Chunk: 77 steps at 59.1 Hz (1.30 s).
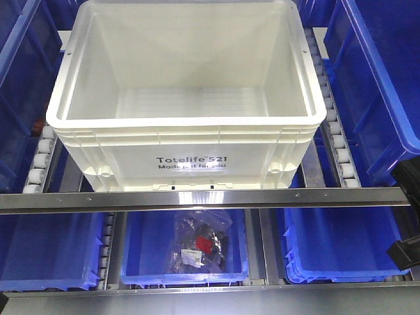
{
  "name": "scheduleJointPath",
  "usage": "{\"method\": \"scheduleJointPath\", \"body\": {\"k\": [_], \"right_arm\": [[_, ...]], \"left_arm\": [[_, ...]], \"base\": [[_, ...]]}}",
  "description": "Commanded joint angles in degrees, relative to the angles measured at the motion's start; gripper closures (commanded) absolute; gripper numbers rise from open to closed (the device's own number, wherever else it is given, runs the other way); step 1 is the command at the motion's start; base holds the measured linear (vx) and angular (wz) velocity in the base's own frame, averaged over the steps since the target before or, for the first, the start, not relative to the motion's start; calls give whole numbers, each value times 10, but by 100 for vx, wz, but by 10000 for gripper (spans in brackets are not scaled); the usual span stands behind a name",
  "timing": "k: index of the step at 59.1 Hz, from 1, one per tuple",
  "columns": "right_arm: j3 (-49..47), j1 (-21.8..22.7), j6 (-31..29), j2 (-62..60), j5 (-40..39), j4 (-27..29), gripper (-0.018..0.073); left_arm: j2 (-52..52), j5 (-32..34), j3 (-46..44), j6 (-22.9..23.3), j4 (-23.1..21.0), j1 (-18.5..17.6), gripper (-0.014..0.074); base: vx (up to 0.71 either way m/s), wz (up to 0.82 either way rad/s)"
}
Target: Place moving items into box and shelve
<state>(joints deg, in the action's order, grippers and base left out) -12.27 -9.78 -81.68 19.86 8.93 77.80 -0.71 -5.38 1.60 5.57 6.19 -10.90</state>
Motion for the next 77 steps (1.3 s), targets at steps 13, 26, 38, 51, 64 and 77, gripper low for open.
{"method": "scheduleJointPath", "body": {"k": [13,26,38,51,64,77], "right_arm": [[-17,-1,-7,7,-5,4,575],[-17,-1,-5,9,-8,-3,575],[-17,-1,181,13,33,-222,575],[-17,-1,513,13,0,-517,575],[-12,-1,681,11,-95,-707,575],[78,-1,718,-41,-168,-735,575]], "left_arm": [[-8,46,12,6,0,-3,619],[-8,46,12,6,0,-3,619],[-8,46,12,6,0,-3,619],[-8,46,12,6,0,-3,619],[-8,46,12,6,0,-3,619],[-8,46,12,6,0,-3,619]], "base": [[0,0],[0,0],[0,0],[0,0],[0,0],[0,0]]}}
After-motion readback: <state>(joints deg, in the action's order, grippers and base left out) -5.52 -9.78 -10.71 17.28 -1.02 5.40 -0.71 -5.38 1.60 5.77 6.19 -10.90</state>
